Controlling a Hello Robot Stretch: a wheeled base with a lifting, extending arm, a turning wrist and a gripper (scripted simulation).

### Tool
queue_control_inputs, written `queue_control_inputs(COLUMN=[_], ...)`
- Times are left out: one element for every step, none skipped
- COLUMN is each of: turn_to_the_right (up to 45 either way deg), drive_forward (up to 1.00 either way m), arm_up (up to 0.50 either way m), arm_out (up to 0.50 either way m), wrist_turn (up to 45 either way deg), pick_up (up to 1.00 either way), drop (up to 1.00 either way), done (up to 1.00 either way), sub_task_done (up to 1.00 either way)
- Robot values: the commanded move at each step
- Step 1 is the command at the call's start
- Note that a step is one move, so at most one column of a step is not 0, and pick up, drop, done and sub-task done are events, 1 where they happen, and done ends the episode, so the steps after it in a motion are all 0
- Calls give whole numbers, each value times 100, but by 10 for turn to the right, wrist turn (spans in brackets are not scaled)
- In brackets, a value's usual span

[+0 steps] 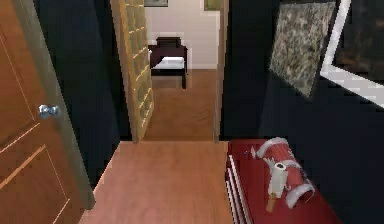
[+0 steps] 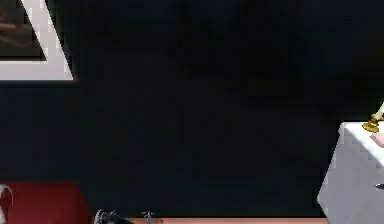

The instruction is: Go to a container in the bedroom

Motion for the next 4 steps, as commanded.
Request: queue_control_inputs(turn_to_the_right=[-30,0,30,0], drive_forward=[0,50,0,100], arm_up=[0,0,0,0], arm_out=[0,0,0,0], wrist_turn=[0,0,0,0], pick_up=[0,0,0,0], drop=[0,0,0,0], done=[0,0,0,0], sub_task_done=[0,0,0,0])
